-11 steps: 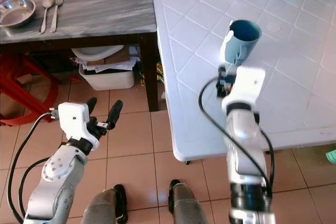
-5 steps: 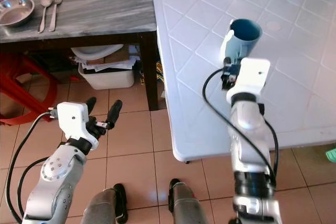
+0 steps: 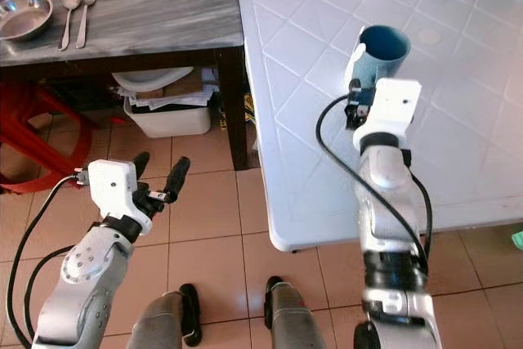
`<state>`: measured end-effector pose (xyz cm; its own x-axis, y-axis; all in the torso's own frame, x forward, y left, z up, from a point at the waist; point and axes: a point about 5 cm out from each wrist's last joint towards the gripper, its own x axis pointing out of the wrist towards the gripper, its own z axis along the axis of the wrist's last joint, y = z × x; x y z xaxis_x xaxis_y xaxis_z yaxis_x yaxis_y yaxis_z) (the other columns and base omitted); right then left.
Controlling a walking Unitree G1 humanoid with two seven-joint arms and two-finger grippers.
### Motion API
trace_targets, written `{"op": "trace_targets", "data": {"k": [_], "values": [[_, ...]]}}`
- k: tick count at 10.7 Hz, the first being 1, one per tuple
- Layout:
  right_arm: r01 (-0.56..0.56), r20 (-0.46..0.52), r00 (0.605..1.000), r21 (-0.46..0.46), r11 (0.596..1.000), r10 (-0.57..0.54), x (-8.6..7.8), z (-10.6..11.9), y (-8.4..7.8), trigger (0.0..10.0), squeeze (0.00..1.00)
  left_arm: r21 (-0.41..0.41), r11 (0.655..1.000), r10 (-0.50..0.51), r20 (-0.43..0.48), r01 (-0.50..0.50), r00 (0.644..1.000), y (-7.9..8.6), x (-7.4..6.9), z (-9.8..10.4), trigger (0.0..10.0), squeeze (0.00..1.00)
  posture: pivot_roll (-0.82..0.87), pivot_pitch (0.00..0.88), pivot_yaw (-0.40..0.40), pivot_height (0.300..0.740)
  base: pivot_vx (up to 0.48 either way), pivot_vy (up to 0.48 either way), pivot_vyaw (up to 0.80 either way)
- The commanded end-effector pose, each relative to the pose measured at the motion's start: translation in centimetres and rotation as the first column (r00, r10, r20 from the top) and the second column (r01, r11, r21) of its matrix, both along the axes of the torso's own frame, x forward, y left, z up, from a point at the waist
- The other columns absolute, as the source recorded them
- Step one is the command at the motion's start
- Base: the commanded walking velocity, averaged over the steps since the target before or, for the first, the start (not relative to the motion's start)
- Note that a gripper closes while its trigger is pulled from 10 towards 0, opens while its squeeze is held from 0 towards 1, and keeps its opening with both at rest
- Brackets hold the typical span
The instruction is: Setting the table
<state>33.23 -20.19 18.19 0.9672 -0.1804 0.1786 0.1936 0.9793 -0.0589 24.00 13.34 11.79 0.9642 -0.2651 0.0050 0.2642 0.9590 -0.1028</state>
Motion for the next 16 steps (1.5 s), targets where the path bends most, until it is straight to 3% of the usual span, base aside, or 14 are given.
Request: {"op": "trace_targets", "data": {"k": [1, 2, 11, 14, 15, 16], "values": [[0.011, 0.000, 1.000, 0.006, 1.000, -0.011, 0.1, -0.1, -0.3, 7.8, 0.00, 0.009, 1.000, -0.005, -0.003, 0.005, 1.000, 0.1, -0.3, 0.1, 10.0, 0.00, 0.00, 0.274, 0.033, 0.740, 0.000, 0.000, 0.00], [-0.003, 0.012, 1.000, 0.009, 1.000, 0.003, 0.4, 0.1, -0.1, 0.0, 0.00, 0.012, 1.000, -0.005, -0.004, 0.005, 1.000, 0.1, -0.3, 0.1, 10.0, 0.00, 0.00, 0.277, 0.036, 0.740, 0.000, 0.000, 0.00], [-0.029, 0.033, 0.999, 0.008, 1.000, 0.029, 0.9, 0.2, 0.0, 0.0, 0.00, 0.013, 1.000, 0.004, -0.005, -0.004, 1.000, -0.1, -0.2, 0.1, 10.0, 0.00, 0.00, 0.271, 0.030, 0.740, 0.000, 0.000, 0.00], [-0.104, 0.052, 0.993, -0.029, 0.994, 0.106, 0.9, 0.5, 1.2, 0.0, 0.00, 0.039, 0.996, 0.084, -0.031, -0.083, 0.996, 0.4, 0.4, -0.4, 10.0, 0.00, -0.01, 0.257, 0.021, 0.740, 0.000, 0.000, 0.00], [-0.147, 0.059, 0.987, -0.062, 0.987, 0.151, 1.0, 0.8, 1.9, 3.7, 0.00, 0.049, 0.995, 0.091, -0.016, -0.090, 0.996, 0.5, 0.7, -0.2, 10.0, 0.00, -0.02, 0.253, 0.019, 0.740, 0.000, 0.480, 0.00], [-0.217, 0.050, 0.974, -0.081, 0.973, 0.221, 1.3, 0.7, 2.9, 10.0, 0.00, 0.058, 0.992, 0.113, -0.002, -0.113, 0.994, 0.6, 1.1, -0.1, 10.0, 0.00, -0.03, 0.244, 0.017, 0.740, 0.000, 0.480, 0.00]]}}
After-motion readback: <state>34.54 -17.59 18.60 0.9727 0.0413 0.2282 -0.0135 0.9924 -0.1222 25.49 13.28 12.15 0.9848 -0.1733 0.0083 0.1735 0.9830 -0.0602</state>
